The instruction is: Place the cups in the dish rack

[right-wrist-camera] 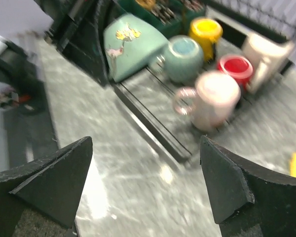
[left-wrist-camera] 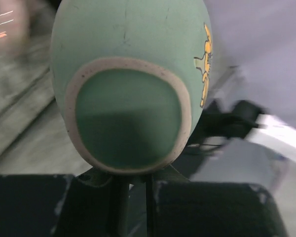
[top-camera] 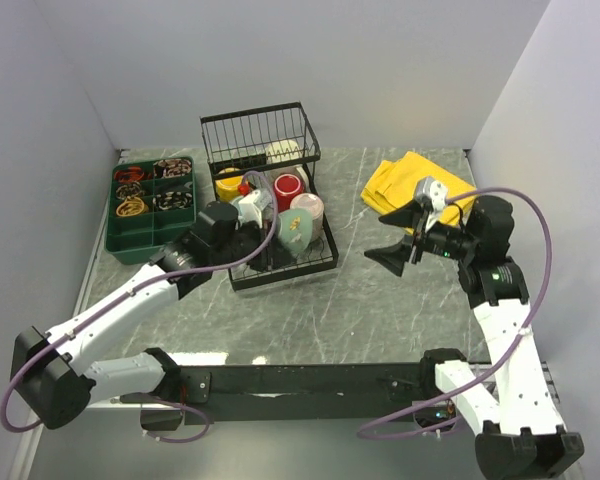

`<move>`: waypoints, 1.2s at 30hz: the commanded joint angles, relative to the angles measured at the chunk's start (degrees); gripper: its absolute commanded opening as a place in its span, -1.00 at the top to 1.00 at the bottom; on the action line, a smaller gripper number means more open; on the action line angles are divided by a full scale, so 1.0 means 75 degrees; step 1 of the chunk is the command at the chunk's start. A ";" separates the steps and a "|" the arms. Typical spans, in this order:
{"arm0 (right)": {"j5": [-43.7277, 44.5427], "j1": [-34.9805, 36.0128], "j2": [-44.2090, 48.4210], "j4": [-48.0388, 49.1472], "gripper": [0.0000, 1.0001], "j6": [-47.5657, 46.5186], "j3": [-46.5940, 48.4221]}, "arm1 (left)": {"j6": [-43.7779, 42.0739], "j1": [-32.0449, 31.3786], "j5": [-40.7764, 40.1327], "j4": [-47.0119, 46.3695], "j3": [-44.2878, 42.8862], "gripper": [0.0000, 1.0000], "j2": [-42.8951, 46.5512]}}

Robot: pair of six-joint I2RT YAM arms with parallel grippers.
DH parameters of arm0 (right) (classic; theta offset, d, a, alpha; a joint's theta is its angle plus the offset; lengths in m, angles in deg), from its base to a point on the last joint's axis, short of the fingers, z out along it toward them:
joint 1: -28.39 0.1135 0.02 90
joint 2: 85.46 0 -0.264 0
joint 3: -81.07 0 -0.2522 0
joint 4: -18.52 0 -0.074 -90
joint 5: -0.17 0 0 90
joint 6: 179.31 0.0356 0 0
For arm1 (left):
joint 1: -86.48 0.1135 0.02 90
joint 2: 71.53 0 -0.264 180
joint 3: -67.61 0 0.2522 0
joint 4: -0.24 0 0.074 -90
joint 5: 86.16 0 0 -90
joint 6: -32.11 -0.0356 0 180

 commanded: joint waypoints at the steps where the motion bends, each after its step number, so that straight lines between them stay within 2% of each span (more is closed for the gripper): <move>1: 0.0749 -0.0252 0.0526 -0.1095 -0.91 -0.1493 -0.0775 | -0.2098 0.0020 -0.2007 0.1638 -0.0678 0.98 -0.0108; 5: 0.0223 -0.1304 0.1054 -0.0076 -0.93 -0.1083 -0.2029 | -0.3084 0.0032 -0.2875 0.1909 -0.0678 0.98 -0.0552; 8: 0.0339 -0.1576 0.1125 -0.0637 -0.93 -0.1784 -0.2147 | -0.3788 0.0056 -0.3017 0.1979 -0.0772 0.98 -0.0950; 11: 0.0073 -0.1880 0.1254 -0.0369 -0.94 -0.1716 -0.2487 | -0.4304 0.0091 -0.3053 0.1979 -0.0970 0.98 -0.1454; 13: -0.0035 -0.2138 0.1242 -0.0496 -0.94 -0.1786 -0.2441 | -0.4538 0.0126 -0.3450 0.2108 -0.1181 0.98 -0.1736; 23: -0.0773 -0.2923 0.1453 -0.0486 -0.95 -0.1751 -0.2558 | -0.4809 0.0407 -0.4013 0.1863 -0.1299 0.98 -0.2803; 36: -0.1043 -0.3240 0.1641 -0.0193 -0.96 -0.1423 -0.2687 | -0.5181 0.0419 -0.4165 0.1862 -0.1240 0.96 -0.3706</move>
